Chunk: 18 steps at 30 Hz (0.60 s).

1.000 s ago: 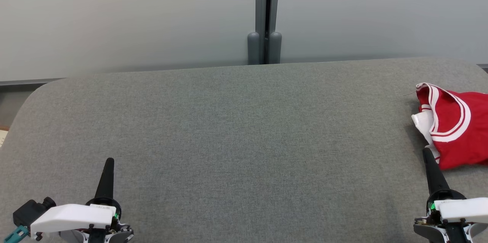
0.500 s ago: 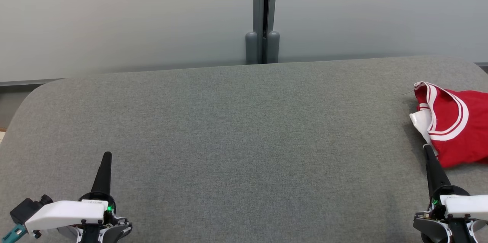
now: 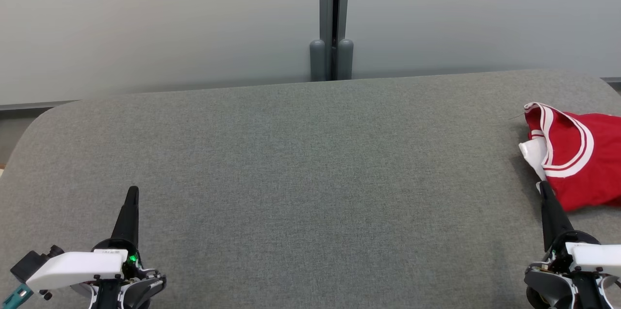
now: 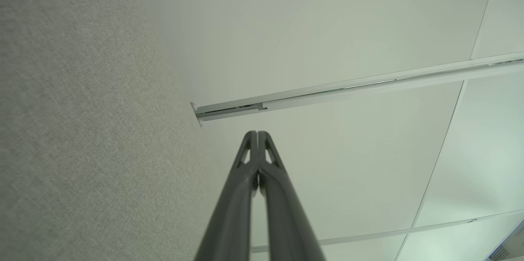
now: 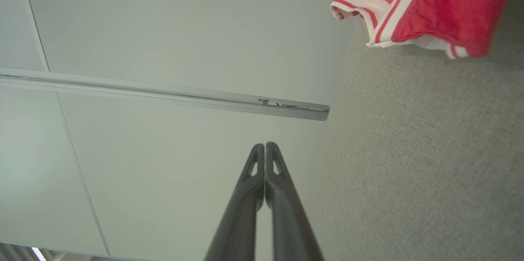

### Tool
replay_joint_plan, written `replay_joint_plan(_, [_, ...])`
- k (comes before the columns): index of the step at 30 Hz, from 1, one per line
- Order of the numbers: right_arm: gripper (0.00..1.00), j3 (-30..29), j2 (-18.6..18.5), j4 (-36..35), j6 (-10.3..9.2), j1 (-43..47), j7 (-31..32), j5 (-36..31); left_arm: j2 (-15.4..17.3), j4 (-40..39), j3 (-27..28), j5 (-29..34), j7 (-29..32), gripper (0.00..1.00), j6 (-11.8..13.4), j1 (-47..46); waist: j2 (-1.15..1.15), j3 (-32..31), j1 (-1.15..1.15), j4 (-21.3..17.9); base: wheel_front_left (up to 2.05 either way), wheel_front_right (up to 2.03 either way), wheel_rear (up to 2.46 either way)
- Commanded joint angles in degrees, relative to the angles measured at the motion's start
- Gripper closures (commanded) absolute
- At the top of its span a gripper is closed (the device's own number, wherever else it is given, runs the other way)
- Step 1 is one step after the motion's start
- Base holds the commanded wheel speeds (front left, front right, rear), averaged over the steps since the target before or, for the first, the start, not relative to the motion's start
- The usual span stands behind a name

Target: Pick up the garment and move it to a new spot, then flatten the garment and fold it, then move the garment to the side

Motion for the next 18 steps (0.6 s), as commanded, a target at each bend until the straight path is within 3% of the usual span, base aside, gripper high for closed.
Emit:
replay_joint_plan(1, [1.0, -0.2, 0.0, 0.2, 0.01, -0.7, 0.3, 1.1, 0.2, 0.0, 0.5, -1.1, 0.2, 1.0, -0.5, -0.9, 0.0, 0.0, 0.0, 0.0, 0.0, 0.0, 0.0])
replay_joint_plan(18, [1.0, -0.9, 0.5, 1.7, 0.0, -1.9, 0.8, 6.6, -0.3, 0.4, 1.7, -6.6, 1.8, 1.0, -1.3, -1.9, 0.0, 0.1, 0.0, -0.5, 0.0, 0.0, 0.0])
